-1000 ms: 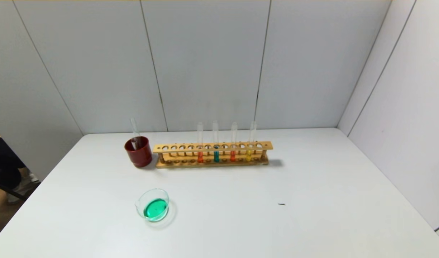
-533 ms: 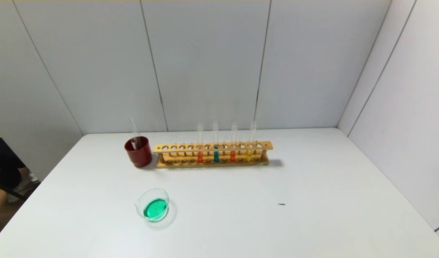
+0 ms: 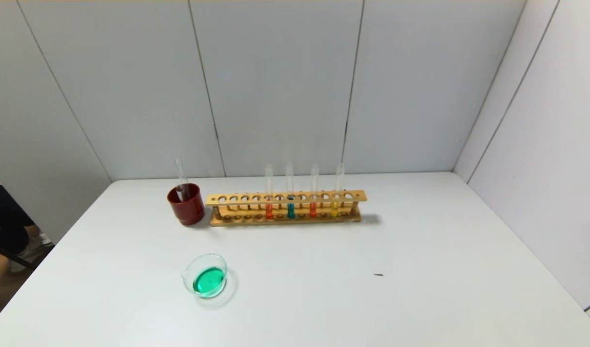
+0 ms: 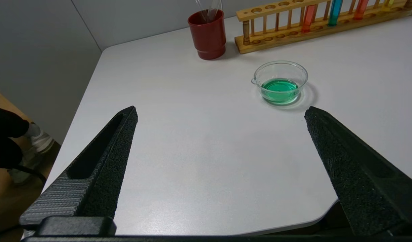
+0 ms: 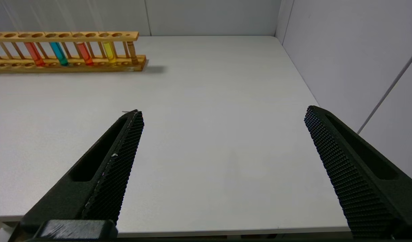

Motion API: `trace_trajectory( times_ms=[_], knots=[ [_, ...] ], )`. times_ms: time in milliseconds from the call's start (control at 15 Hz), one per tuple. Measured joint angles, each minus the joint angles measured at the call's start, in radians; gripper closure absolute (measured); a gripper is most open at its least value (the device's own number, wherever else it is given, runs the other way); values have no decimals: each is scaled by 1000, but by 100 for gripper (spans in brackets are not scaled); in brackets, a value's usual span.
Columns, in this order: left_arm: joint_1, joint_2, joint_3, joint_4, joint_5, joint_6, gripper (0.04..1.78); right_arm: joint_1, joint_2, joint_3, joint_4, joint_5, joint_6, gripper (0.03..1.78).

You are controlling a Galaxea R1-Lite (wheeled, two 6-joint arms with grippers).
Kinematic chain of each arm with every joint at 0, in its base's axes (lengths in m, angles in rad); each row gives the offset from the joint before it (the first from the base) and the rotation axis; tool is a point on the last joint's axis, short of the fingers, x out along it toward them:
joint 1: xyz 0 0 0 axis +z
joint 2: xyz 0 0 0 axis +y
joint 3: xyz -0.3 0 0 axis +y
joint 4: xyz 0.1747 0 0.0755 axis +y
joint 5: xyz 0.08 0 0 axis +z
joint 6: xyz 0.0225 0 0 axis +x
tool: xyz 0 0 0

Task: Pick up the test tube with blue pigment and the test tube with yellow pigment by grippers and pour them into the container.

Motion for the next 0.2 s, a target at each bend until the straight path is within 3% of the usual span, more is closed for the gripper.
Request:
trace_trajectory(
  times_ms=[200],
  knots=[
    [1, 1, -1, 3, 0, -7, 7, 0, 0, 0, 0, 0, 0, 6]
  ],
)
